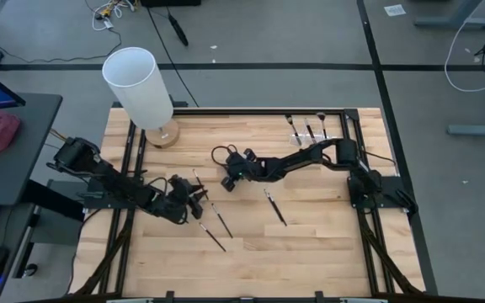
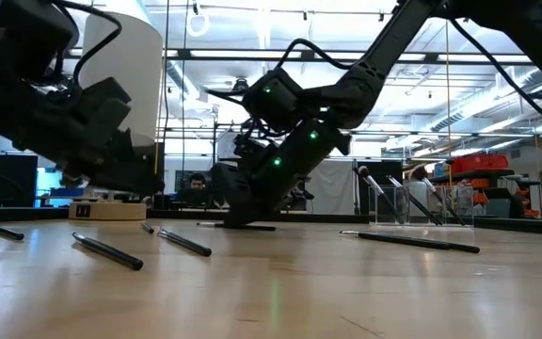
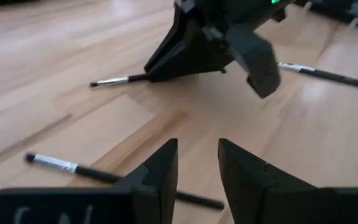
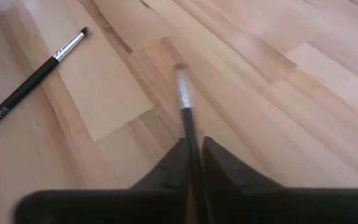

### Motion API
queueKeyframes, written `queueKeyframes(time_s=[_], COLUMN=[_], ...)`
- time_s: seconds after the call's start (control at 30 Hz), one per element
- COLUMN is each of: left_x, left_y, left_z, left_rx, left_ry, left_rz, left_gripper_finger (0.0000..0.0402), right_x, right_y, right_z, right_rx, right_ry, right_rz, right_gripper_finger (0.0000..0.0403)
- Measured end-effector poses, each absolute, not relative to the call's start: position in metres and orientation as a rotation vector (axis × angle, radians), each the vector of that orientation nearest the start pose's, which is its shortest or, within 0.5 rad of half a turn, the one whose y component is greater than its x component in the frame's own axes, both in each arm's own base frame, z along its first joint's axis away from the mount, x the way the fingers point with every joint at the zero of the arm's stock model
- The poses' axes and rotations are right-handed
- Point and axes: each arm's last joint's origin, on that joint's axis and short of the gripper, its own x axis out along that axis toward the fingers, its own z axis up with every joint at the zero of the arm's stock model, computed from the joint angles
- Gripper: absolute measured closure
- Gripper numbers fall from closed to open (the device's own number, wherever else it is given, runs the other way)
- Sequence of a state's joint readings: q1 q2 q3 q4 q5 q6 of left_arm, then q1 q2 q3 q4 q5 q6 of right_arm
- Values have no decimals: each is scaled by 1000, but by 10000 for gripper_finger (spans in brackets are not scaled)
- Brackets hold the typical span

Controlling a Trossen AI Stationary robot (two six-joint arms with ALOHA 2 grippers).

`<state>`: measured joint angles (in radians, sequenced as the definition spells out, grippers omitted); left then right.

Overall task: Put items in baskets/containers
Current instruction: Put the eyeshadow brush into the transparent organizer

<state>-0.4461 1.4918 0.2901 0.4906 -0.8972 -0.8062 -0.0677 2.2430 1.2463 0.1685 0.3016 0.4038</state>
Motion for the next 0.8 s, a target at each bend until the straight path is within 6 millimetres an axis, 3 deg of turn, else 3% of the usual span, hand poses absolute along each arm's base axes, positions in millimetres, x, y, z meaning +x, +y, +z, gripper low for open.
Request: queueKeyframes(time_s=[0.1,0.53,0.8], left_x=[199,202,202], left_y=[-70,-72,-72], left_z=[106,109,109], left_rx=[-325,-353,-353], left_ry=[329,311,310], left_rz=[603,573,571], left_gripper_finger=[285,285,285], right_x=[426,421,407], right_y=[-36,-19,13], right_z=[62,60,82], right_rx=[287,325,361], right_ry=[728,706,839], right_rz=[-496,-467,-430], right_gripper_finger=[391,394,395])
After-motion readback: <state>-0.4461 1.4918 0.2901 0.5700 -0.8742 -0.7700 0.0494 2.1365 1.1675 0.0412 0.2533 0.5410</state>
